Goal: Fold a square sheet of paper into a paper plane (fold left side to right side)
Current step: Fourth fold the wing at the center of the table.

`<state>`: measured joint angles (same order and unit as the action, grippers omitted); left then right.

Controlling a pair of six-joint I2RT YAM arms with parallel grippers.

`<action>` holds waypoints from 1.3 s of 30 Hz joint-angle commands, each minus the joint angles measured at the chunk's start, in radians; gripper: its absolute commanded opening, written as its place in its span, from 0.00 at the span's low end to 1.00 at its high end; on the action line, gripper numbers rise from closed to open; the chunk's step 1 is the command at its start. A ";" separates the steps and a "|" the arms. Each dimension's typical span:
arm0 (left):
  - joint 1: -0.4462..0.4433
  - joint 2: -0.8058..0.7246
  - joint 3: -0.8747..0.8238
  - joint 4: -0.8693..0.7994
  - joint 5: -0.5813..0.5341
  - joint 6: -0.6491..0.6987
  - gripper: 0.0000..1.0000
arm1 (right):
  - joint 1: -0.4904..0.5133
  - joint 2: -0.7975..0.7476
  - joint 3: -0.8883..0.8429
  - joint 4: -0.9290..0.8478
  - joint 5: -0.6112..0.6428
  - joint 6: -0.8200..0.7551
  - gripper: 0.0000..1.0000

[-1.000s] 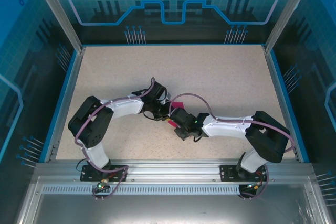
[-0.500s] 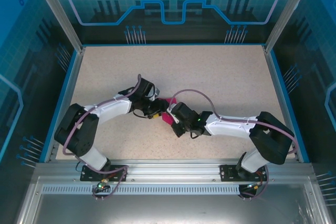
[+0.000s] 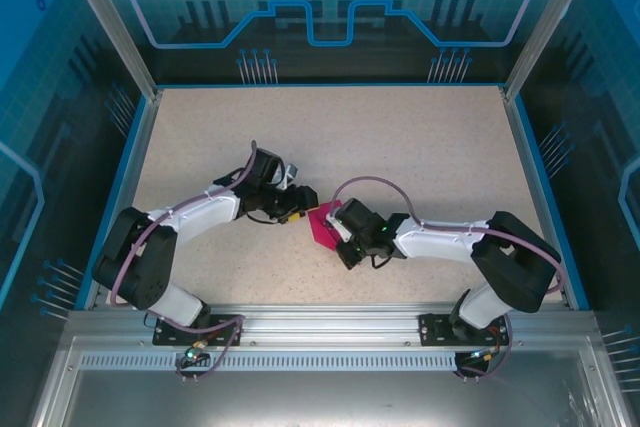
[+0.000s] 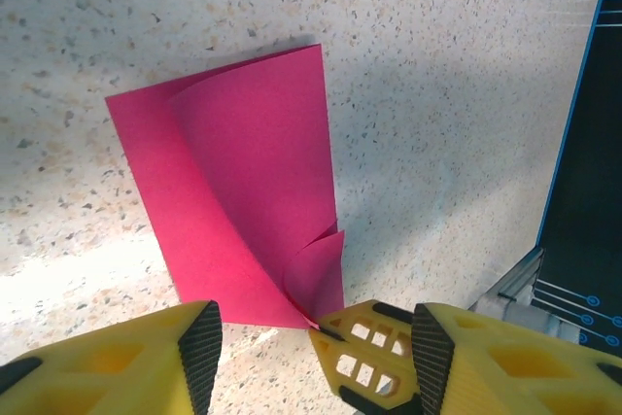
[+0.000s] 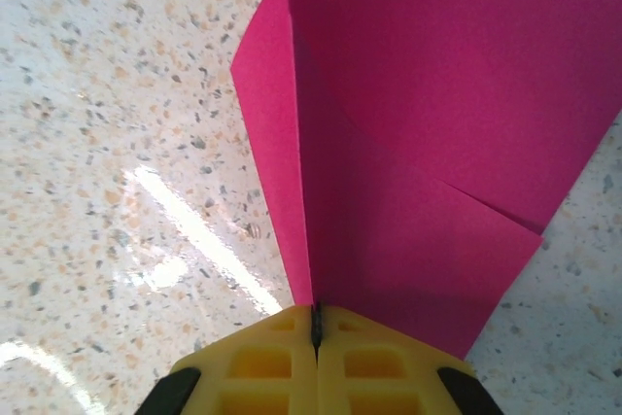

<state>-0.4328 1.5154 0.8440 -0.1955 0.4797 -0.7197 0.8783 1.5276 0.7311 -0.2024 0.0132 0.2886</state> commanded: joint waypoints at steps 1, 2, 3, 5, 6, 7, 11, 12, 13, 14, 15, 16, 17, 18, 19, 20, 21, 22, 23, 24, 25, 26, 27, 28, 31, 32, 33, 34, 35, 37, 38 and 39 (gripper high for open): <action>0.008 -0.043 -0.042 0.025 0.021 -0.001 0.55 | -0.047 -0.042 -0.020 0.050 -0.147 0.014 0.00; 0.008 -0.040 -0.052 0.030 0.023 -0.003 0.53 | -0.058 -0.045 -0.024 0.054 -0.174 0.017 0.00; 0.007 -0.040 -0.063 0.036 0.023 -0.004 0.51 | -0.069 -0.047 -0.026 0.059 -0.198 0.020 0.00; 0.008 -0.035 -0.090 0.068 0.037 -0.016 0.44 | -0.095 -0.047 -0.036 0.080 -0.257 0.031 0.00; 0.005 -0.031 -0.103 0.090 0.048 -0.026 0.41 | -0.105 -0.046 -0.041 0.091 -0.283 0.038 0.00; 0.003 -0.023 -0.117 0.122 0.063 -0.038 0.39 | -0.120 -0.042 -0.045 0.104 -0.312 0.046 0.00; -0.019 0.027 -0.128 0.195 0.101 -0.064 0.37 | -0.161 -0.016 -0.059 0.154 -0.411 0.080 0.00; -0.024 0.038 -0.124 0.202 0.101 -0.066 0.37 | -0.168 -0.010 -0.061 0.165 -0.427 0.086 0.00; -0.032 0.051 -0.119 0.212 0.100 -0.071 0.38 | -0.175 -0.003 -0.067 0.176 -0.444 0.096 0.00; -0.038 0.063 -0.113 0.220 0.101 -0.074 0.38 | -0.182 0.003 -0.068 0.184 -0.455 0.105 0.00; -0.045 0.072 -0.106 0.223 0.099 -0.075 0.39 | -0.187 0.006 -0.073 0.191 -0.464 0.111 0.00; -0.051 0.084 -0.098 0.226 0.097 -0.077 0.39 | -0.195 0.011 -0.077 0.202 -0.476 0.119 0.00; -0.057 0.096 -0.091 0.230 0.097 -0.078 0.40 | -0.200 0.015 -0.081 0.214 -0.487 0.128 0.00; -0.064 0.108 -0.084 0.232 0.097 -0.079 0.41 | -0.207 0.018 -0.087 0.223 -0.500 0.135 0.00; -0.068 0.116 -0.079 0.234 0.096 -0.081 0.41 | -0.211 0.022 -0.091 0.230 -0.509 0.142 0.00; -0.075 0.129 -0.073 0.237 0.096 -0.082 0.41 | -0.217 0.026 -0.092 0.235 -0.517 0.148 0.00; -0.079 0.138 -0.065 0.238 0.096 -0.084 0.42 | -0.220 0.031 -0.096 0.241 -0.524 0.155 0.00; -0.083 0.146 -0.060 0.238 0.093 -0.083 0.41 | -0.225 0.033 -0.099 0.247 -0.530 0.162 0.00; -0.087 0.154 -0.053 0.237 0.091 -0.083 0.41 | -0.232 0.036 -0.103 0.258 -0.538 0.172 0.00; -0.090 0.165 -0.050 0.238 0.090 -0.082 0.41 | -0.238 0.038 -0.110 0.267 -0.544 0.177 0.00; -0.093 0.174 -0.045 0.239 0.088 -0.083 0.41 | -0.242 0.041 -0.112 0.268 -0.546 0.181 0.00; -0.095 0.183 -0.039 0.238 0.087 -0.083 0.41 | -0.245 0.044 -0.116 0.270 -0.547 0.182 0.00; -0.095 0.195 -0.036 0.239 0.086 -0.083 0.41 | -0.250 0.046 -0.117 0.270 -0.550 0.185 0.00; -0.097 0.203 -0.030 0.238 0.085 -0.082 0.41 | -0.254 0.049 -0.119 0.271 -0.552 0.187 0.00; -0.099 0.227 -0.020 0.238 0.081 -0.086 0.41 | -0.270 0.057 -0.130 0.288 -0.569 0.203 0.00; -0.101 0.233 -0.018 0.241 0.079 -0.087 0.41 | -0.275 0.060 -0.135 0.297 -0.574 0.211 0.00; -0.100 0.241 -0.016 0.242 0.079 -0.087 0.41 | -0.280 0.064 -0.137 0.303 -0.579 0.214 0.00; -0.102 0.248 -0.013 0.242 0.077 -0.088 0.42 | -0.284 0.069 -0.138 0.308 -0.584 0.216 0.00; -0.101 0.253 -0.010 0.242 0.077 -0.087 0.42 | -0.286 0.076 -0.137 0.308 -0.589 0.219 0.00; -0.103 0.266 -0.004 0.236 0.074 -0.085 0.42 | -0.292 0.087 -0.136 0.314 -0.600 0.223 0.00; -0.104 0.271 -0.002 0.230 0.069 -0.082 0.43 | -0.294 0.092 -0.135 0.314 -0.602 0.224 0.00; -0.104 0.274 0.000 0.226 0.066 -0.080 0.43 | -0.297 0.096 -0.134 0.314 -0.602 0.226 0.00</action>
<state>-0.5285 1.7695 0.8154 0.0353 0.5472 -0.7887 0.6010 1.6054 0.6044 0.0917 -0.5560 0.4984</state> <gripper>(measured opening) 0.424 0.043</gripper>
